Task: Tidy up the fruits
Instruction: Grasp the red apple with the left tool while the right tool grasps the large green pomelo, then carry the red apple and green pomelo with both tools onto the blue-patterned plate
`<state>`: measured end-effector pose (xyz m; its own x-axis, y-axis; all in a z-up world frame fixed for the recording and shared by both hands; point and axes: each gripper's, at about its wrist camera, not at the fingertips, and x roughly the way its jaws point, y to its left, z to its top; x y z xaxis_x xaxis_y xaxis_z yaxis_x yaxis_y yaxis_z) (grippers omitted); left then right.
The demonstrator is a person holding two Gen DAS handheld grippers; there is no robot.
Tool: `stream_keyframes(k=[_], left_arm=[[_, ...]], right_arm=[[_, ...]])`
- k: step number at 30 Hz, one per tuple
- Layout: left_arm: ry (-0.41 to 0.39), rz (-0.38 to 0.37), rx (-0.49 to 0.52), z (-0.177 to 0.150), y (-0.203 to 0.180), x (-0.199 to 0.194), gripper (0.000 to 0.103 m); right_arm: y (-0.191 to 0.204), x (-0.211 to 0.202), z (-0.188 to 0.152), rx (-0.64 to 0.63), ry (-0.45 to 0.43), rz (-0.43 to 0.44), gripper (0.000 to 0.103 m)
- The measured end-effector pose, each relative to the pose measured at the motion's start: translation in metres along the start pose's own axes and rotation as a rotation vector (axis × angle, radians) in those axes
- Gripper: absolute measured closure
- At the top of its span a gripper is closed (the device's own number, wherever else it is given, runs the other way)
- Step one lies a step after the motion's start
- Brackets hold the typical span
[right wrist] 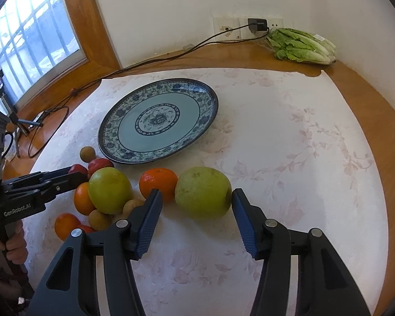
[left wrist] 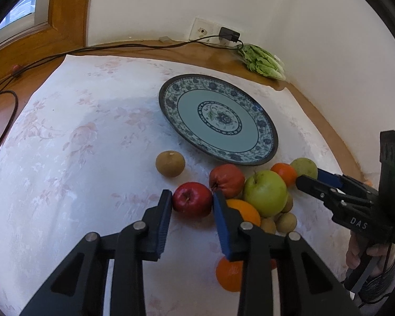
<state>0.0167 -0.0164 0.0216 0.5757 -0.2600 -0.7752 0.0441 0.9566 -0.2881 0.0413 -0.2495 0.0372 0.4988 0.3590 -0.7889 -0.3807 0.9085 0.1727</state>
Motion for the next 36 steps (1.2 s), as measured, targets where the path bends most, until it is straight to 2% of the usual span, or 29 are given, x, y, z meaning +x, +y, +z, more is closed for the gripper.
stream_keyframes(k=[15,16,19,29,36], left_arm=[[-0.006,0.018,0.0,-0.003,0.006,-0.006,0.07],[-0.006,0.019,0.0,-0.003,0.006,-0.006,0.07],[-0.007,0.025,0.0,-0.003,0.007,-0.007,0.07],[-0.016,0.039,0.001,-0.004,0.006,-0.015,0.07],[-0.018,0.045,0.002,-0.004,0.007,-0.017,0.07]], right_arm=[[-0.001,0.002,0.003,0.005,-0.014,0.0,0.046],[-0.001,0.002,0.003,0.007,-0.015,0.0,0.047],[-0.001,0.001,0.002,-0.001,-0.015,-0.031,0.06],[-0.011,-0.004,-0.001,0.077,-0.034,0.016,0.064],[-0.008,-0.007,-0.005,0.049,-0.022,0.01,0.063]])
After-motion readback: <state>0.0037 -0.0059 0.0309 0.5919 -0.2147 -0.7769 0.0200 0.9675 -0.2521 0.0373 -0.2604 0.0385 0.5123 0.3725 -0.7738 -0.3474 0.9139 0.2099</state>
